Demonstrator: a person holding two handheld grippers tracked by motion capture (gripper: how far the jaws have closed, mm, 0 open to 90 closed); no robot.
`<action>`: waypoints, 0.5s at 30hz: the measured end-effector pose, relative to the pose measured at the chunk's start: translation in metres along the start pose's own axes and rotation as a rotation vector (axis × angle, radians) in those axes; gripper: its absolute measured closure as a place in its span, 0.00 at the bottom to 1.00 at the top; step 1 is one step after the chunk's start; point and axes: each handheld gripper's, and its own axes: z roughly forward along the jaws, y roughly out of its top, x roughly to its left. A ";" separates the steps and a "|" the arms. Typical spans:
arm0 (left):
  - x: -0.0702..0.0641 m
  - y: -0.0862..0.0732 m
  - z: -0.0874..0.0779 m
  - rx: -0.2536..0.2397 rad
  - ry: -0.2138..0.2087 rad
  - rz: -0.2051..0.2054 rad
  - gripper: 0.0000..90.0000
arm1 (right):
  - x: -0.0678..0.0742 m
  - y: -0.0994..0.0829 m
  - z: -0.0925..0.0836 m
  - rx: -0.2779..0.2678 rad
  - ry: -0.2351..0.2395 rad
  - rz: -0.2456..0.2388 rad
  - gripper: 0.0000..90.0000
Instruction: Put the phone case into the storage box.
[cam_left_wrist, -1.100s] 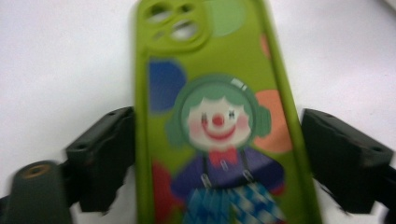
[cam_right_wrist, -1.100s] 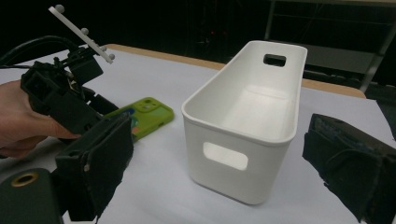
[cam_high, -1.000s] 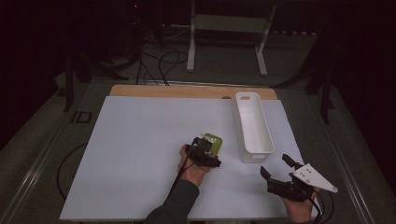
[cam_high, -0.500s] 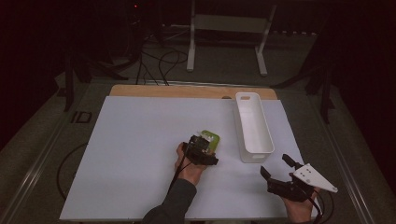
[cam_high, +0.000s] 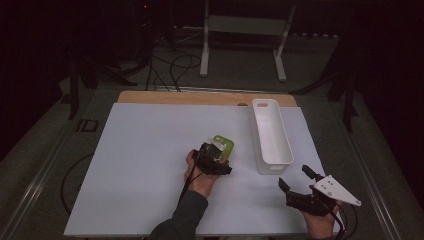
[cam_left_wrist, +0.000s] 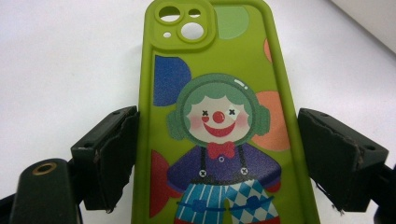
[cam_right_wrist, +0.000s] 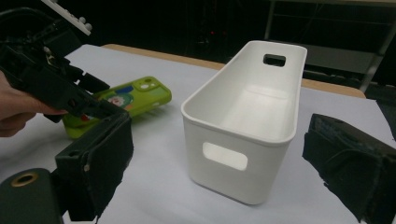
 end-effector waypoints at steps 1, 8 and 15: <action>0.001 0.000 -0.002 -0.010 0.003 0.000 0.18 | 0.000 0.000 0.000 0.000 0.000 0.000 0.09; 0.004 0.002 -0.009 -0.049 -0.002 0.011 0.18 | 0.000 0.000 0.001 0.002 0.004 0.001 0.09; 0.007 0.003 -0.017 -0.078 -0.020 0.023 0.18 | 0.000 0.001 0.002 0.003 0.014 0.001 0.09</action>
